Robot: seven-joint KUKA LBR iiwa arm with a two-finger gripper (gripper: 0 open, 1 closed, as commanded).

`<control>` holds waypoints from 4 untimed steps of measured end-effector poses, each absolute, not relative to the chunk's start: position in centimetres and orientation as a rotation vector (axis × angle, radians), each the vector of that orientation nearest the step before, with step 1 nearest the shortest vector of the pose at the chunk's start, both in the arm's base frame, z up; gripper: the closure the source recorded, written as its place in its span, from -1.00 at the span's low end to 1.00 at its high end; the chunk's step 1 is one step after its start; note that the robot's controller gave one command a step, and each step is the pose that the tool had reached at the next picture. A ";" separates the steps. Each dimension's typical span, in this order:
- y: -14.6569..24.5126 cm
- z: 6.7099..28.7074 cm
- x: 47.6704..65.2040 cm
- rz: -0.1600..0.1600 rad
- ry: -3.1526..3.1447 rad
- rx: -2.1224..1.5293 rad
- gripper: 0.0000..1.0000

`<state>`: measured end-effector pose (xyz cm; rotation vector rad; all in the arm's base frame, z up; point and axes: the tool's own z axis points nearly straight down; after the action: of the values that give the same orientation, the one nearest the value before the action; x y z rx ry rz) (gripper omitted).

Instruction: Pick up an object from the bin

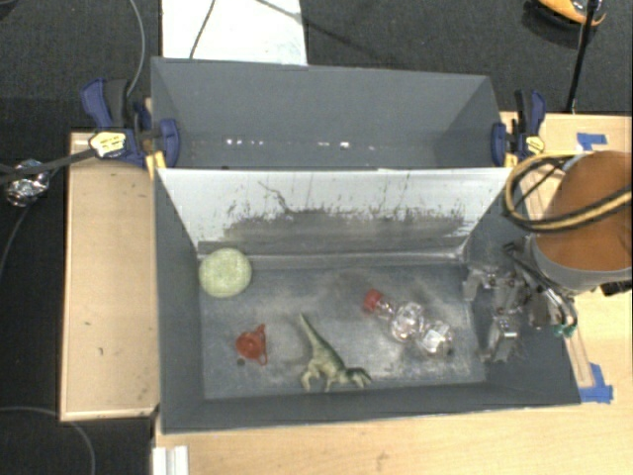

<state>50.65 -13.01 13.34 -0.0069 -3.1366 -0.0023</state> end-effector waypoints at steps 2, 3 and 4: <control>-10.7 9.8 50.6 0.002 -3.147 -0.048 -1.00; -8.5 7.3 50.9 -0.002 -3.138 -0.133 -1.00; -8.0 7.1 51.3 0.001 -3.136 -0.266 1.00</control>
Offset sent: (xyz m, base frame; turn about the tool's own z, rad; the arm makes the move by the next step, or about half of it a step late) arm -0.0052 0.0403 -0.0634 0.0388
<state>51.35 -7.98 7.15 -0.2664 -3.1358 0.0007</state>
